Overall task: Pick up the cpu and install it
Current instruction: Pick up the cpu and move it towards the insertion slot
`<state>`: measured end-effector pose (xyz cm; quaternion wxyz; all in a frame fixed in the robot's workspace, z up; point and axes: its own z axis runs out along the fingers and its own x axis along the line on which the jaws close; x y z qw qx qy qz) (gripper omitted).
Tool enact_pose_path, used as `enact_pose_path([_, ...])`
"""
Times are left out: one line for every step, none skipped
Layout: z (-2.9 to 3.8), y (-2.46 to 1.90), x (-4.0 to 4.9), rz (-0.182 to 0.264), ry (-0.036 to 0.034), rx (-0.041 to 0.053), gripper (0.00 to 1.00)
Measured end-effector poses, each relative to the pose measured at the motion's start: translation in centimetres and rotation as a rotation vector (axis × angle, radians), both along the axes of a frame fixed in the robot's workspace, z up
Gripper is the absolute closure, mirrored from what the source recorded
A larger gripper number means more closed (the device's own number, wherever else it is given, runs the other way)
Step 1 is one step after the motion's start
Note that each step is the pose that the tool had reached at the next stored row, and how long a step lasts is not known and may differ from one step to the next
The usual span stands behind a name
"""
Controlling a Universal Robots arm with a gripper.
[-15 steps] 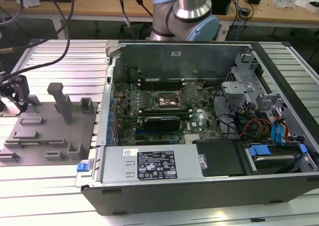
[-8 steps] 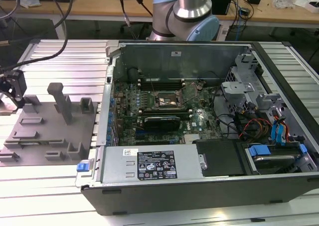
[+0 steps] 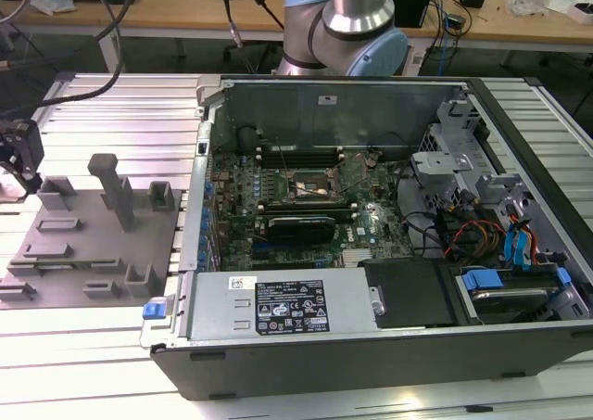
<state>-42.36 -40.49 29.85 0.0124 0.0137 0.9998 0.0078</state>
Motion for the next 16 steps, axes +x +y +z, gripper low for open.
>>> enact_pose_path([0.31,0.0,0.0,0.0,-0.0001,0.0,0.45])
enact_pose_path([0.59,0.0,0.0,0.0,-0.0001,0.0,0.45])
enact_pose_path([0.79,0.01,0.0,0.0,-0.0001,0.0001,0.45])
enact_pose_path([1.0,0.01,0.0,0.0,-0.0001,0.0001,0.45])
enact_pose_path([1.38,0.01,0.0,0.0,-0.0001,0.0001,0.45])
enact_pose_path([1.56,0.02,0.0,0.0,0.0,0.0,0.45])
enact_pose_path([2.01,0.03,0.0,0.0,0.0,0.0,0.45])
enact_pose_path([2.27,0.03,0.0,0.0,0.0,0.0,0.45])
enact_pose_path([2.51,0.04,0.0,0.0,0.0,0.0,0.45])
enact_pose_path([2.81,0.04,0.0,0.0,-0.0001,0.0,0.45])
enact_pose_path([3.06,0.04,0.0,0.0,-0.0001,0.0001,0.45])
enact_pose_path([3.37,0.05,0.0,0.0,-0.0001,0.0,0.45])
enact_pose_path([3.59,0.05,0.0,0.0,-0.0001,0.0,0.45])
enact_pose_path([3.92,0.06,0.0,0.0,-0.0001,0.0001,0.45])
enact_pose_path([4.16,0.06,0.0,0.0,-0.0001,0.0,0.45])
enact_pose_path([4.62,0.07,0.0,0.0,-0.0001,0.0,0.45])
